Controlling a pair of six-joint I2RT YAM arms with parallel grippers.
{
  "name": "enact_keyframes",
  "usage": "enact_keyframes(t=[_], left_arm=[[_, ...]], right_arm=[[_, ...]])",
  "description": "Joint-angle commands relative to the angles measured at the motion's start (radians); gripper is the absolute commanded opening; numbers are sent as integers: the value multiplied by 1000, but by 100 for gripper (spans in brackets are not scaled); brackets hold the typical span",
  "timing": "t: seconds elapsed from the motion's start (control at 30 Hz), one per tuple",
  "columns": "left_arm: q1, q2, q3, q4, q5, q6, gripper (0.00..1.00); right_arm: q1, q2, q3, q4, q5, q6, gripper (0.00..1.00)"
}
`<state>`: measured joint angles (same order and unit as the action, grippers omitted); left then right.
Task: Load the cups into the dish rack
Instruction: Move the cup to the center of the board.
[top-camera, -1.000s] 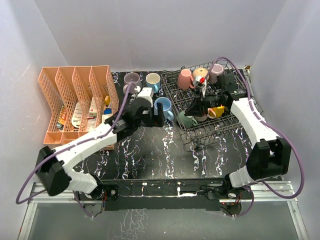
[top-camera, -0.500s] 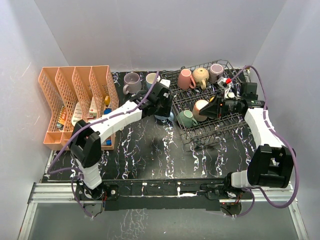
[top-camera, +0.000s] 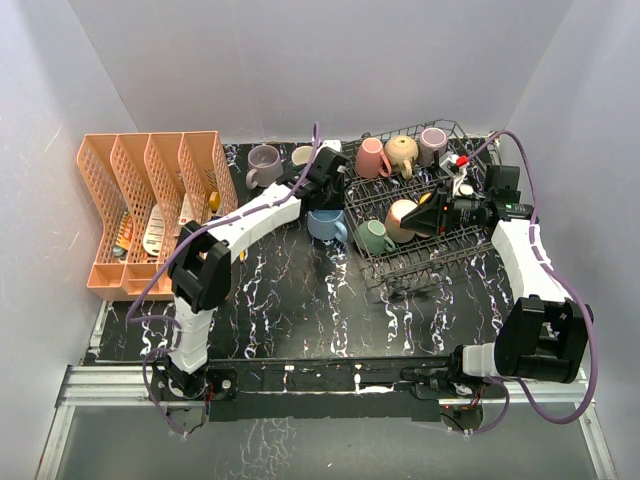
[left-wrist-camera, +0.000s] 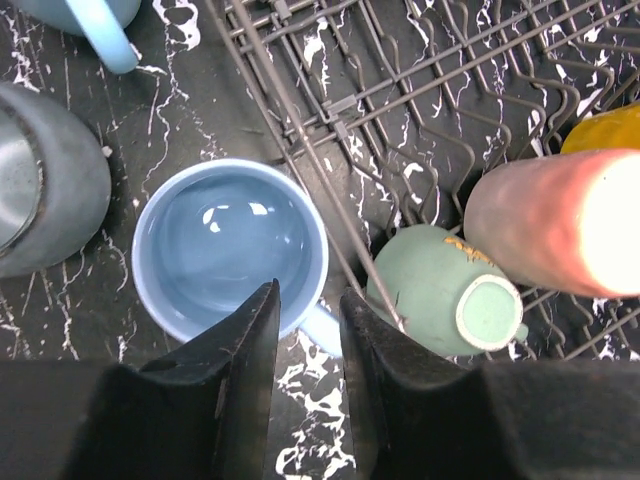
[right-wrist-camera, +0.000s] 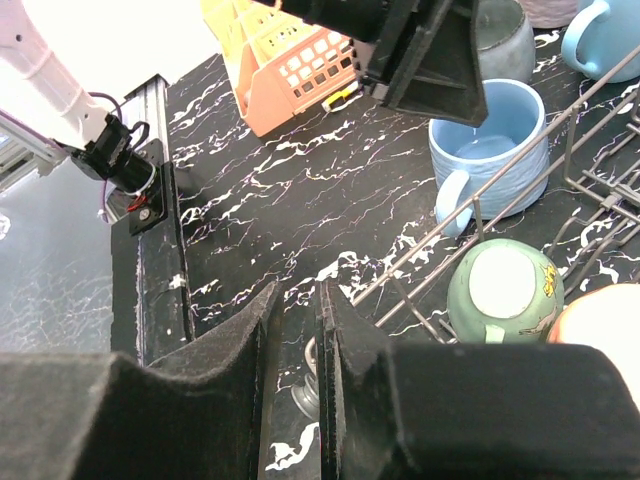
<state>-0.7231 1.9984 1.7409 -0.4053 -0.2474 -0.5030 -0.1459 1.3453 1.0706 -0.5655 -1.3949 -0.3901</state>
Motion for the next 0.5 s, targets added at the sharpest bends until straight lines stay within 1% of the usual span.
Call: enact_keyframes(t=[0.0, 0.07, 0.2, 0.47], left_arm=[[-4, 60, 122, -91, -41, -42, 29], [-3, 93, 170, -129, -62, -52, 29], [-4, 135, 222, -166, -51, -49, 30], [-4, 172, 235, -167, -35, -55, 32]], right_arm=[[-6, -37, -8, 65, -21, 27, 23], [-7, -35, -10, 69, -19, 28, 23], [-6, -34, -14, 77, -11, 34, 23], [-6, -34, -27, 102, -6, 54, 23]])
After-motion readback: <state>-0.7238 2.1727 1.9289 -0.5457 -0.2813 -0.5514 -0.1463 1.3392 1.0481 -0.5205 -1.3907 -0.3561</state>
